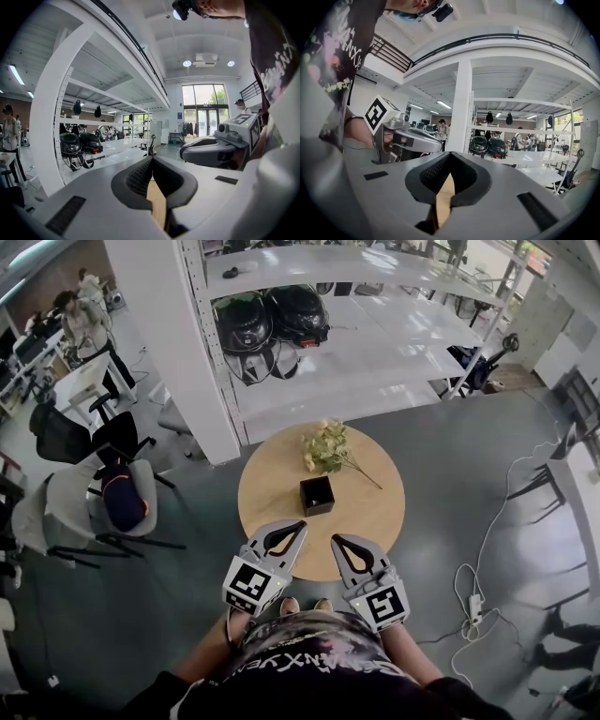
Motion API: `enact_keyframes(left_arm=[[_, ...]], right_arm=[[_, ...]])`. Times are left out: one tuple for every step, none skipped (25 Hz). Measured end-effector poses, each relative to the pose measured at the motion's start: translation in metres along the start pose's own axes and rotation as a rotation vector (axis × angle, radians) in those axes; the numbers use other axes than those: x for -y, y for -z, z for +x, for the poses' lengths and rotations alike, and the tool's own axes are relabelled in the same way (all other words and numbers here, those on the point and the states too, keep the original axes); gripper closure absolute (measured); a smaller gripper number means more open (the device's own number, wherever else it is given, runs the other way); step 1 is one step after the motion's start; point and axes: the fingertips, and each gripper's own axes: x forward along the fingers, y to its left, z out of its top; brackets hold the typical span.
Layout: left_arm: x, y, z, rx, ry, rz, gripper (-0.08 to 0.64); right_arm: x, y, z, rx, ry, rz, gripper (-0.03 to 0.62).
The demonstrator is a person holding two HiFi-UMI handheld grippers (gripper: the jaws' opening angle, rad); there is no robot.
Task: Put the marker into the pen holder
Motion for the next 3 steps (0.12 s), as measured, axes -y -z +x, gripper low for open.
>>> enact_keyframes(left_arm=[[-0.0009,-0.0014,0.0003,0.004,0.000,0.002,0.540],[-0.0019,-0.0026,0.0005,0.008,0.000,0.003,0.540],[-0.0029,-0.0037,0.0008,0.011,-0.001,0.004,0.540]], right_arm=[[0.0002,0.0005,0.0008,-0.002,0.000,0.001,0.594],[0.0004,0.0008,0.0016,-0.003,-0.001,0.002,0.594],[0.0006,0.0011,0.0026,-0.004,-0.001,0.003,0.594]])
